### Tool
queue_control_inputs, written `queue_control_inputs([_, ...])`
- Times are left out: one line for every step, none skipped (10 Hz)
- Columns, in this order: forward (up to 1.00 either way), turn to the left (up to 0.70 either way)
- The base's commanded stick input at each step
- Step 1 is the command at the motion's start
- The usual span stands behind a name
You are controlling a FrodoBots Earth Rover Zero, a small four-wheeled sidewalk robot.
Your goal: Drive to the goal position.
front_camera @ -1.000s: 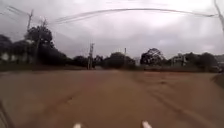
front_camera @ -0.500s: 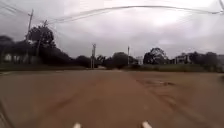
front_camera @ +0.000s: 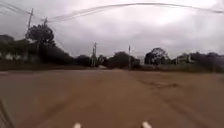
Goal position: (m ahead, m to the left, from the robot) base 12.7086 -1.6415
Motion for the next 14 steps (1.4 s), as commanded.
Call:
queue_control_inputs([0.70,-0.35])
queue_control_inputs([0.70,-0.11])
queue_control_inputs([0.70,0.02])
queue_control_inputs([0.70,0.04])
queue_control_inputs([0.70,0.05])
queue_control_inputs([0.70,0.03])
queue_control_inputs([0.70,0.00])
queue_control_inputs([0.70,0.00])
queue_control_inputs([0.70,0.00])
queue_control_inputs([0.70,0.00])
queue_control_inputs([0.70,0.00])
queue_control_inputs([0.70,0.04])
queue_control_inputs([0.70,0.13])
queue_control_inputs([0.70,-0.06])
